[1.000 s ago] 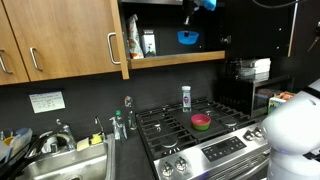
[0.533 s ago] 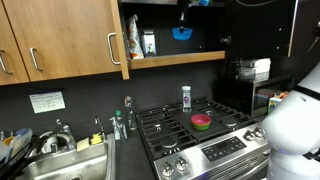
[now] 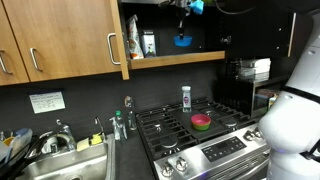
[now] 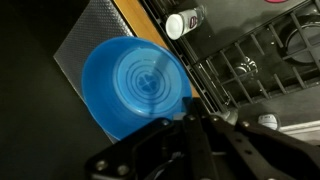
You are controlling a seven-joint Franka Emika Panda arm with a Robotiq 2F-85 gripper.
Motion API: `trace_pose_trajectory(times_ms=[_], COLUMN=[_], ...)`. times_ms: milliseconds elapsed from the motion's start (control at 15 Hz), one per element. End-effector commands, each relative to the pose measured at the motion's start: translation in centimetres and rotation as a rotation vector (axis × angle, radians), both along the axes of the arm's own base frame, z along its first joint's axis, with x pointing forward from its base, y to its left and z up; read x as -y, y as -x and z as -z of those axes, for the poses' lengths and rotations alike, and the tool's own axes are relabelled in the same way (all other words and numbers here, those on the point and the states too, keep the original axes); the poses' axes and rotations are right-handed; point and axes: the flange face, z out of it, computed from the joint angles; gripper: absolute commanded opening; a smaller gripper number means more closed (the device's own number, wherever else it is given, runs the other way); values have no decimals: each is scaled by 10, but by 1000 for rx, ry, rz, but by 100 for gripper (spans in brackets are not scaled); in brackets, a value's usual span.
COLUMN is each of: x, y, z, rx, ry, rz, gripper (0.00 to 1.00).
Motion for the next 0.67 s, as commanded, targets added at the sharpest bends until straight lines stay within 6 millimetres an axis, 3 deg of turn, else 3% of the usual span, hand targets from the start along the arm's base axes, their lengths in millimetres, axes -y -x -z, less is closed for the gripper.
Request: trace_pose_trajectory(times_ms=[0, 600], x=[3, 12], y=[-23, -58], z=[-8, 8], rx=[-23, -72], ry=[-55, -96], rz=[1, 49], gripper=[1, 1])
